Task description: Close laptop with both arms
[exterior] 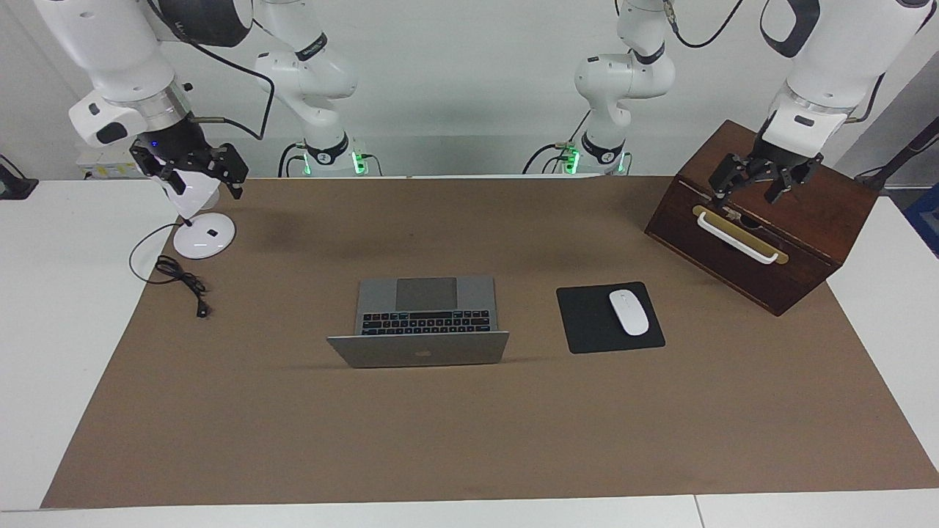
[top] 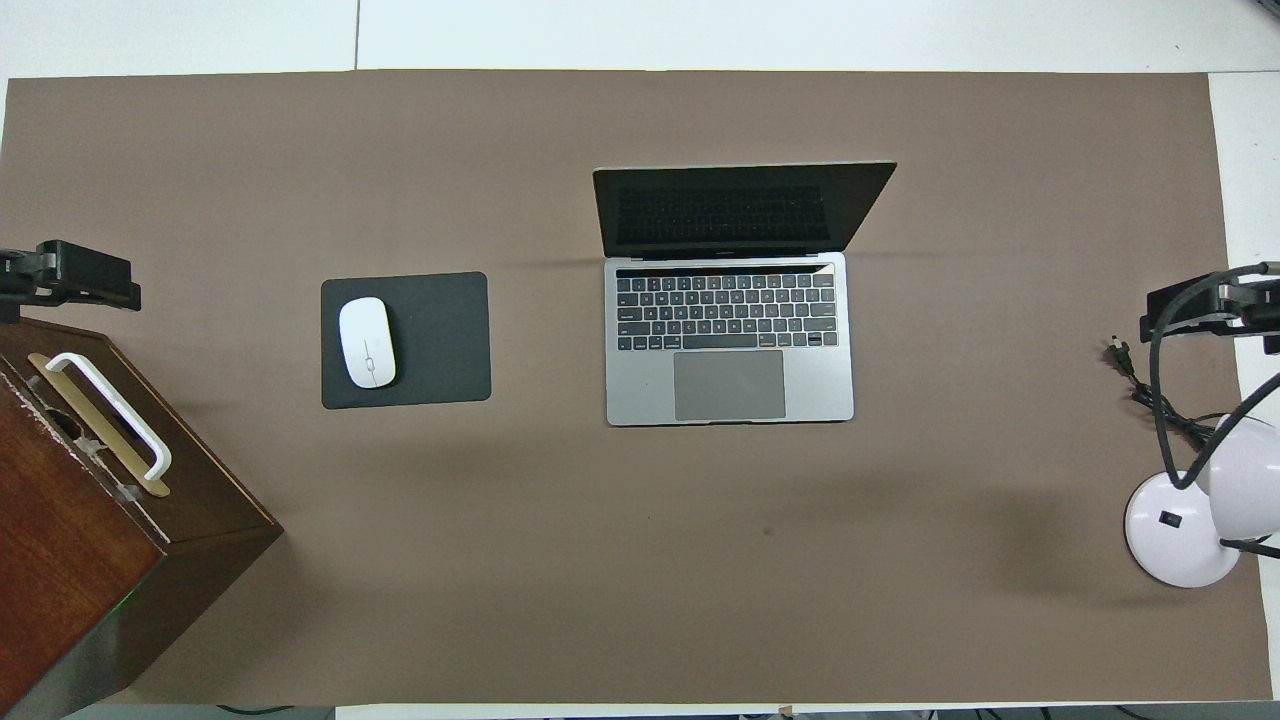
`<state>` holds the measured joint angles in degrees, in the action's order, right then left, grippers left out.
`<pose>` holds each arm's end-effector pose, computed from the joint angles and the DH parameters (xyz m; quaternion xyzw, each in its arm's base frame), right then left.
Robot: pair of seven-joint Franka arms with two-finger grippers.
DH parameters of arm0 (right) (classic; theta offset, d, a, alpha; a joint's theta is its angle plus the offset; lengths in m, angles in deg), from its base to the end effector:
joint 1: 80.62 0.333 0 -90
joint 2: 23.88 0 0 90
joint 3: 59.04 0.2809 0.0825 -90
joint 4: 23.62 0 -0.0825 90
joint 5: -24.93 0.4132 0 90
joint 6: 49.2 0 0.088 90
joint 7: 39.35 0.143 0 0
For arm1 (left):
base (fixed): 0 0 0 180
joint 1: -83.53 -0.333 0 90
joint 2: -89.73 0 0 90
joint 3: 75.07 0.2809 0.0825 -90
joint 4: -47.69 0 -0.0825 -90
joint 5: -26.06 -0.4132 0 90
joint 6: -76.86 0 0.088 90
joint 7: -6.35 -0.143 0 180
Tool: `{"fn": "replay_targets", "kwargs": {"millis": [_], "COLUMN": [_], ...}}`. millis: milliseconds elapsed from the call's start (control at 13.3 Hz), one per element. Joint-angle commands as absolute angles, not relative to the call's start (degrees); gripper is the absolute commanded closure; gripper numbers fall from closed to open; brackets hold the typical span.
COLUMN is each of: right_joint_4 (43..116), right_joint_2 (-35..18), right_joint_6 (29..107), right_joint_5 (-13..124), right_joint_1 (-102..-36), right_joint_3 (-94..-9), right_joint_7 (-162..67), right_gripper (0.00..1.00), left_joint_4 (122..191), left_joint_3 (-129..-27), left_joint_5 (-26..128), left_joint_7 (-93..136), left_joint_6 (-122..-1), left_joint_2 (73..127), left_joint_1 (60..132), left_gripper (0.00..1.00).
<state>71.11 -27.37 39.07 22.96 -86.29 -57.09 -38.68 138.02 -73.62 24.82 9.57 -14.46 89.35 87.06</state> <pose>0.5591 -0.0410 0.5446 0.9988 -0.0384 -0.0264 0.0175 0.5849 -0.0182 0.5565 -0.9998 -0.0098 -0.0124 0.0102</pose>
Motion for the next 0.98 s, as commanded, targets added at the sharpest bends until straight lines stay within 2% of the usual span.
{"fn": "replay_targets", "kwargs": {"millis": [0,75,226,302,377,528,603,905], "right_joint_4": [73.3,72.3,67.7,63.7,58.2,49.5,46.6,42.0], "right_joint_2": [-27.8,-25.2,-18.4,-13.8,-8.6,-0.9,1.6,7.5], "right_joint_6": [47.3,50.3,51.3,52.6,52.7,53.1,53.5,59.5], "right_joint_5": [22.9,24.5,27.2,27.2,27.5,29.6,30.7,35.5], "right_joint_1": [-85.9,-85.7,-83.8,-81.3,-78.7,-74.8,-73.7,-65.9], "right_joint_3": [-57.7,-57.9,-59.0,-61.7,-64.5,-67.8,-69.0,-76.8], "right_joint_7": [-40.9,-42.1,-42.5,-42.6,-42.7,-42.7,-42.7,-42.7], "right_gripper": [0.02,0.00,0.00,0.00,0.01,0.04,0.04,0.07], "left_joint_4": [139.3,139.3,139.3,139.4,139.4,139.7,140.1,142.3], "left_joint_3": [-73.7,-73.7,-73.7,-73.7,-73.7,-73.7,-73.7,-73.6], "left_joint_5": [25.5,25.5,25.5,25.5,25.5,25.5,25.5,26.2], "left_joint_7": [8.9,9.0,9.0,9.0,9.0,9.2,9.2,10.5], "left_joint_6": [-15.9,-15.9,-15.8,-15.9,-16.1,-17.2,-18.6,-24.6], "left_joint_2": [88.9,88.9,88.9,88.9,88.9,88.9,88.8,88.3], "left_joint_1": [86.7,86.7,87.0,86.9,86.8,86.7,86.7,86.3], "left_gripper": [0.00,0.00,0.00,0.00,0.05,0.96,0.99,1.00]}}
